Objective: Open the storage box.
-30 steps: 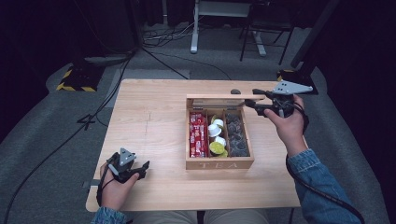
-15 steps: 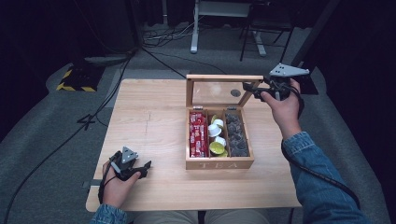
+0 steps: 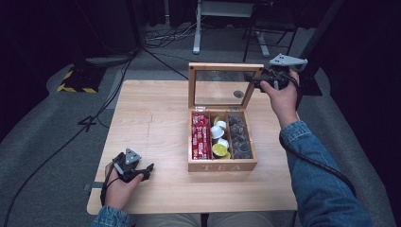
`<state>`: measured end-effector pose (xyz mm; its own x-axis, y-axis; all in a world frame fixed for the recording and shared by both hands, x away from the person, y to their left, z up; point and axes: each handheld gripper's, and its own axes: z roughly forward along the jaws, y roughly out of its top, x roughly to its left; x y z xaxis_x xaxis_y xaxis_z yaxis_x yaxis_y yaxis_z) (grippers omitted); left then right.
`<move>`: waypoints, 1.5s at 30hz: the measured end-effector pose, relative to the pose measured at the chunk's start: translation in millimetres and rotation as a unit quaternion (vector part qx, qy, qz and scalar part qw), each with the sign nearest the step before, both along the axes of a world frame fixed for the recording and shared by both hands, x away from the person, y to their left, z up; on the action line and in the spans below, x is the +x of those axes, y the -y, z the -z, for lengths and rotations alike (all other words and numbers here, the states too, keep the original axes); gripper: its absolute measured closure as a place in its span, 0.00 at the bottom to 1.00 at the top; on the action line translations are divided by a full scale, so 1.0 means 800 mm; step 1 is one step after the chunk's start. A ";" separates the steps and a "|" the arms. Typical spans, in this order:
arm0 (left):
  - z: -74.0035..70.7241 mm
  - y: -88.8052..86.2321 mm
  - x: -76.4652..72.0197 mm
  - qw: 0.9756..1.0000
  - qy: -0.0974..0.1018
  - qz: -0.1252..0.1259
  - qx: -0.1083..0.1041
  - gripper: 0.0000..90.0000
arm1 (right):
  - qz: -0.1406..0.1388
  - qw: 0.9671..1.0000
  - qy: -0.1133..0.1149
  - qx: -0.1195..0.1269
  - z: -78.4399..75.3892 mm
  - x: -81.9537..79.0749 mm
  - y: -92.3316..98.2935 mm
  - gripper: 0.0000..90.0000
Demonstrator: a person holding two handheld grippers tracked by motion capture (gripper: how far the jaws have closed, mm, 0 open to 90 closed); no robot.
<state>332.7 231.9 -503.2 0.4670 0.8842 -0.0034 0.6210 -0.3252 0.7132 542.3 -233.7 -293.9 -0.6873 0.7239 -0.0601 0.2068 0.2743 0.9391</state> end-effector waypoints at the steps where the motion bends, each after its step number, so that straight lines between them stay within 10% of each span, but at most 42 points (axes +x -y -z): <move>1: 0.000 0.000 0.000 1.000 -0.001 0.001 0.000 0.34 | 0.001 1.000 -0.001 0.000 0.000 0.002 0.000 0.49; 45: 0.000 0.001 0.006 1.000 -0.008 0.003 -0.007 0.32 | 0.065 0.995 -0.054 0.054 0.045 0.065 -0.002 0.50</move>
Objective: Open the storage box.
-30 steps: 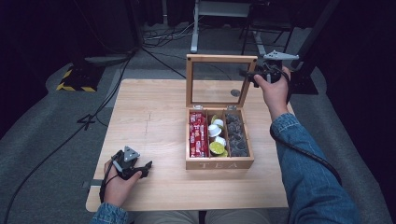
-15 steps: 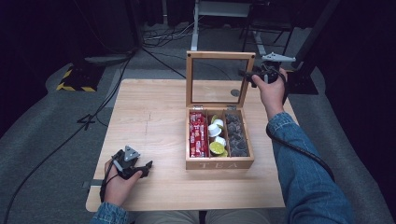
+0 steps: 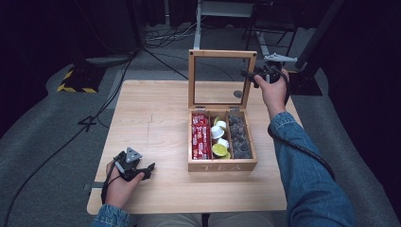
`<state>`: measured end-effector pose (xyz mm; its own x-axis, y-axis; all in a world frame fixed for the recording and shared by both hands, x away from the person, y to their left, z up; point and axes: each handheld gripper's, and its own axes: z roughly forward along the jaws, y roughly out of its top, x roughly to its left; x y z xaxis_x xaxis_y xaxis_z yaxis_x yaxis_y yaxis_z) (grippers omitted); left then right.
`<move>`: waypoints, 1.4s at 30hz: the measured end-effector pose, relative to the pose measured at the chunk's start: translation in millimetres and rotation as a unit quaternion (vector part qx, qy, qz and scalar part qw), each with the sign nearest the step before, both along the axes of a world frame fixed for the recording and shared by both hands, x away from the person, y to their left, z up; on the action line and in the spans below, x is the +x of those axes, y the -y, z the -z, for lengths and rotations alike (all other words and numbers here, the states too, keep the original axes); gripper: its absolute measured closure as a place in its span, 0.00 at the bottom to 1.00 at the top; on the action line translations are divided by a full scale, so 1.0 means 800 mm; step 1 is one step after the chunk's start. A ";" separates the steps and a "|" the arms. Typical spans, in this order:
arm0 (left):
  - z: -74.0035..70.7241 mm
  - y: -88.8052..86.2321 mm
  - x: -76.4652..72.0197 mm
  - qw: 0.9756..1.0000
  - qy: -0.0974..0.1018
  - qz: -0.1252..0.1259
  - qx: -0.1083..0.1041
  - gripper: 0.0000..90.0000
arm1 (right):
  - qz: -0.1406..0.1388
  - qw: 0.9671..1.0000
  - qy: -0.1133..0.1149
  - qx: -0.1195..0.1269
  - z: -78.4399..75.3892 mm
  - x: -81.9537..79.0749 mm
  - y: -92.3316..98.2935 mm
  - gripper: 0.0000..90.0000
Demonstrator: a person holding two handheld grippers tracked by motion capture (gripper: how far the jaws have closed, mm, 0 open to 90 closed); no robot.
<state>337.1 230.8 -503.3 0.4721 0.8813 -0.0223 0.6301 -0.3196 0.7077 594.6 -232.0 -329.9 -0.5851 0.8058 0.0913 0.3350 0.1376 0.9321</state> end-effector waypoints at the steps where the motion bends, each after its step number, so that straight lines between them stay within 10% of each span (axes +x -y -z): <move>1: 0.000 0.000 0.000 1.000 0.000 0.000 0.000 0.32 | 0.002 1.000 0.000 0.001 0.001 0.001 0.000 0.50; 26: 0.000 0.000 0.000 1.000 0.000 0.001 0.002 0.32 | 0.017 1.000 -0.016 -0.016 0.014 0.014 -0.014 0.27; 38: 0.000 0.001 0.007 1.000 -0.003 0.005 0.003 0.28 | 0.015 1.000 -0.004 -0.019 -0.005 -0.006 0.003 0.25; 42: 0.000 0.000 0.011 1.000 -0.004 0.009 0.003 0.28 | -0.005 0.998 -0.031 -0.045 -0.016 -0.021 0.009 0.27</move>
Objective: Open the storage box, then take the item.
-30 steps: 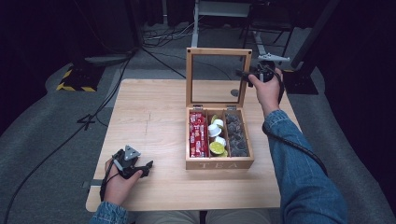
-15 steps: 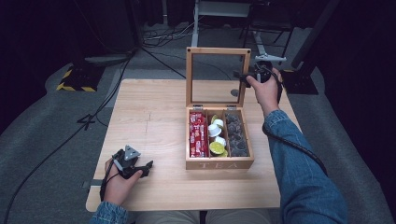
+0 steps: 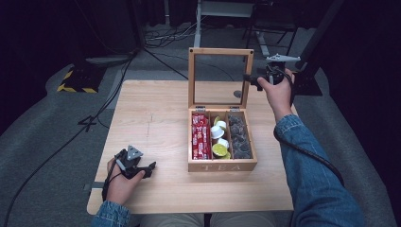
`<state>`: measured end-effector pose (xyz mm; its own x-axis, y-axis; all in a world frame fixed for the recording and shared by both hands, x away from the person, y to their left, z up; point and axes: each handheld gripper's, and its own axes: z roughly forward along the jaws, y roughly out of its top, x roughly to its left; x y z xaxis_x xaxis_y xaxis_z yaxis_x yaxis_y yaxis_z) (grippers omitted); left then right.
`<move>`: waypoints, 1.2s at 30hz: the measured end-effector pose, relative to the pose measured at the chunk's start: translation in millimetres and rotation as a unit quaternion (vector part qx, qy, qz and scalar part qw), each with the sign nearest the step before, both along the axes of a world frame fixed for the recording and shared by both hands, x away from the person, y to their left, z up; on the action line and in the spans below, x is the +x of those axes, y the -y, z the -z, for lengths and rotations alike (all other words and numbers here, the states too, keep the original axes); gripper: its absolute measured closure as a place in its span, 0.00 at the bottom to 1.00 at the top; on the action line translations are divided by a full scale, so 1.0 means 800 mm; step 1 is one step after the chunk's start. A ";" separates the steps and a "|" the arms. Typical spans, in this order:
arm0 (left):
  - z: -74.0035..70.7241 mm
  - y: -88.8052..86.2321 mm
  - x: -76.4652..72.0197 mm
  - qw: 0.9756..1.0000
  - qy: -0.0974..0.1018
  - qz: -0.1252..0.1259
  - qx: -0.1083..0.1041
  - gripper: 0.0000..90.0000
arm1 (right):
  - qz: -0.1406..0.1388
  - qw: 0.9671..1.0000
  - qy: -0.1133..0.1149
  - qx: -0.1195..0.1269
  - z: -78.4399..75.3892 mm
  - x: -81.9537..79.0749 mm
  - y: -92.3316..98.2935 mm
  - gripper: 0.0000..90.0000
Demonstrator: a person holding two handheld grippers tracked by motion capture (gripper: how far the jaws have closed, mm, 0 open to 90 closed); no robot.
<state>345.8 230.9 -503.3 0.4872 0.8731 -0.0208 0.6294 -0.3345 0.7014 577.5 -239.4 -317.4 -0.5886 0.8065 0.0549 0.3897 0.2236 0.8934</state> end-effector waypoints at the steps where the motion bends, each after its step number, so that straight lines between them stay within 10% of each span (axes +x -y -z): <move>1: 0.000 0.000 0.001 1.000 0.000 0.002 0.001 0.27 | -0.008 1.000 -0.004 0.001 -0.003 -0.007 0.001 0.28; 21: 0.000 0.001 0.007 1.000 0.000 0.001 0.001 0.26 | -0.098 0.994 0.023 0.041 -0.027 -0.096 -0.029 0.17; 36: 0.001 0.003 0.007 1.000 -0.005 0.010 0.004 0.18 | -0.167 0.986 0.011 0.022 -0.009 -0.138 -0.068 0.35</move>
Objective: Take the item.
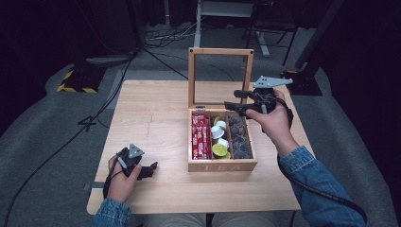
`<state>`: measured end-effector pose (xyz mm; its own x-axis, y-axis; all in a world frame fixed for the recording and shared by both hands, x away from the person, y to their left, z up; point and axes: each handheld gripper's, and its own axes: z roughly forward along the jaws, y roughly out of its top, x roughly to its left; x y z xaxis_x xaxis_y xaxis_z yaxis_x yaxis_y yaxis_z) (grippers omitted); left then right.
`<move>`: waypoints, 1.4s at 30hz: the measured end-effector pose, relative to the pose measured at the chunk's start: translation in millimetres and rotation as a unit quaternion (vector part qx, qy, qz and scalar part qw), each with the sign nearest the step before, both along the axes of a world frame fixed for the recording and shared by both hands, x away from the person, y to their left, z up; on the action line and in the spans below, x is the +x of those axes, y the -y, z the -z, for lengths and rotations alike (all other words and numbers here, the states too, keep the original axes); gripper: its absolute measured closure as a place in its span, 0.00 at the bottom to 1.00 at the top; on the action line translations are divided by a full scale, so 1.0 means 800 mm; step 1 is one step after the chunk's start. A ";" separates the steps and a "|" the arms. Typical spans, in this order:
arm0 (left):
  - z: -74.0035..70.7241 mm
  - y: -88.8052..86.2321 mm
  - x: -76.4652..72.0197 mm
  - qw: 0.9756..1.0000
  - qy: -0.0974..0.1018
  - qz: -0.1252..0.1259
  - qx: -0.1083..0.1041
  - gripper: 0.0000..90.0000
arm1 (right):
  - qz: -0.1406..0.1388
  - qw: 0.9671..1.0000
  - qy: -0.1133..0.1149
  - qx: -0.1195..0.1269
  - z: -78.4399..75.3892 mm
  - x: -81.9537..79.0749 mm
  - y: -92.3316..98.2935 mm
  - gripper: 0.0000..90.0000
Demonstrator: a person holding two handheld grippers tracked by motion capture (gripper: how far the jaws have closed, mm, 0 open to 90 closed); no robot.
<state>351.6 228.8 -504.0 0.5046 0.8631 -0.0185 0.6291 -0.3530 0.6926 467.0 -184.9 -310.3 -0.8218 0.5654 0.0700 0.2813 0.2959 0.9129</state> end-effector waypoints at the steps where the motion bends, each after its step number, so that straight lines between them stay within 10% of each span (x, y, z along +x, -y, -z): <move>1: 0.000 0.000 0.000 1.000 0.000 0.000 0.000 0.18 | -0.005 1.000 -0.002 0.002 0.002 -0.002 -0.002 0.37; 6: 0.000 0.000 0.000 1.000 0.000 0.000 0.001 0.18 | -0.025 1.000 -0.018 -0.003 0.010 -0.007 -0.010 0.47; 12: 0.000 0.000 0.000 1.000 0.000 0.000 0.000 0.18 | -0.040 0.999 0.018 -0.026 0.014 -0.013 -0.024 0.50; 29: 0.000 0.000 0.000 1.000 0.000 0.001 0.001 0.17 | -0.046 0.996 -0.050 -0.056 0.054 -0.014 -0.062 0.49; 42: 0.000 0.000 0.000 1.000 0.000 0.001 0.000 0.17 | -0.037 0.987 -0.104 -0.116 0.095 -0.008 -0.087 0.50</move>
